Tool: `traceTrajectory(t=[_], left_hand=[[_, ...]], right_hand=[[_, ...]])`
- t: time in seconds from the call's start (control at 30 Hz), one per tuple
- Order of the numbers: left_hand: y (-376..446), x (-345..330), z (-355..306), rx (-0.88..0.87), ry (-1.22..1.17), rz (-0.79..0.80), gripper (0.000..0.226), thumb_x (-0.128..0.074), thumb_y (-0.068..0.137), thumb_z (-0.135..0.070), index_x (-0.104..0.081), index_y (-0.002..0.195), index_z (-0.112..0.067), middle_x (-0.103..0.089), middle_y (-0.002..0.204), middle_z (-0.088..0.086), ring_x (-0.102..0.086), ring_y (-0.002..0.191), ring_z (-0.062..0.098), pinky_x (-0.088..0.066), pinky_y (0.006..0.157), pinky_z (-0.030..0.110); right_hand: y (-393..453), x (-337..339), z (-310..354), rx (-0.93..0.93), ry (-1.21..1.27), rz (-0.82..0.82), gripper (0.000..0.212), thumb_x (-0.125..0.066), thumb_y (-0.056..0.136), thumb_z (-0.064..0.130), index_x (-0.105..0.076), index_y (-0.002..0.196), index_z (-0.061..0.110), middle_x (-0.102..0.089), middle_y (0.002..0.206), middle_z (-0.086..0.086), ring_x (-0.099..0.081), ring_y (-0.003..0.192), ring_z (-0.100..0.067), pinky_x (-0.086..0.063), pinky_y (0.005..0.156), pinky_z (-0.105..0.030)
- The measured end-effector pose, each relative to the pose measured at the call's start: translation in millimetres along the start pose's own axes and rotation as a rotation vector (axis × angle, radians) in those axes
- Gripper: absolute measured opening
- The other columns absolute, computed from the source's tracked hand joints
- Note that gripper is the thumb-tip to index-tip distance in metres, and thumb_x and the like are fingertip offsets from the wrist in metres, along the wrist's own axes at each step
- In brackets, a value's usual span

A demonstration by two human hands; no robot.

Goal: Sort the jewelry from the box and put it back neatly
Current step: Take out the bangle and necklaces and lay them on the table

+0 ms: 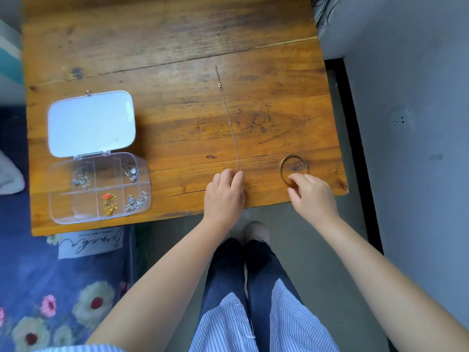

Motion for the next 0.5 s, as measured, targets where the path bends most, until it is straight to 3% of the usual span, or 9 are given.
traceTrajectory(t=[0.17, 0.27, 0.4, 0.5], left_hand=[[-26.9, 32.4, 45.1, 0.146, -0.103, -0.029, 0.031, -0.079, 0.058, 0.007, -0.068, 0.088, 0.007, -0.071, 0.085, 0.025, -0.068, 0.069, 0.037, -0.056, 0.05, 0.034], [-46.1, 60.7, 97.3, 0.237, -0.128, -0.136, 0.025, -0.073, 0.064, 0.013, -0.067, 0.089, 0.01, -0.07, 0.087, 0.028, -0.067, 0.077, 0.041, -0.058, 0.062, 0.043], [-73.2, 94.6, 178.5, 0.292, -0.032, -0.284, 0.022, -0.068, 0.065, 0.013, -0.068, 0.087, 0.011, -0.07, 0.083, 0.028, -0.066, 0.078, 0.042, -0.055, 0.068, 0.045], [-89.5, 106.8, 240.6, 0.489, 0.014, -0.211, 0.03, -0.069, 0.068, 0.011, -0.064, 0.097, 0.011, -0.066, 0.095, 0.032, -0.061, 0.088, 0.048, -0.052, 0.073, 0.05]], right_hand=[[4.9, -9.8, 67.5, 0.171, 0.069, 0.01, 0.018, -0.063, 0.076, -0.005, -0.066, 0.094, -0.008, -0.065, 0.077, -0.028, -0.061, 0.08, -0.041, -0.049, 0.075, -0.046], [14.1, -24.5, 127.6, 0.304, 0.122, 0.052, 0.015, -0.063, 0.076, -0.005, -0.067, 0.091, -0.007, -0.067, 0.08, -0.027, -0.062, 0.082, -0.039, -0.05, 0.075, -0.045], [25.1, -47.3, 209.3, 0.41, 0.16, 0.086, 0.012, -0.062, 0.077, -0.002, -0.067, 0.088, -0.005, -0.066, 0.081, -0.026, -0.061, 0.081, -0.039, -0.051, 0.074, -0.047], [24.7, -68.7, 262.0, 0.497, 0.141, 0.106, 0.008, -0.064, 0.074, -0.002, -0.069, 0.081, -0.002, -0.068, 0.076, -0.023, -0.063, 0.075, -0.037, -0.052, 0.068, -0.044]])
Point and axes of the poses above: each hand's wrist, its own y-axis towards the middle knuckle, its own x-axis out of the back of the hand, z = x × y, the point moved 2 cm from there along y, towards the middle knuckle
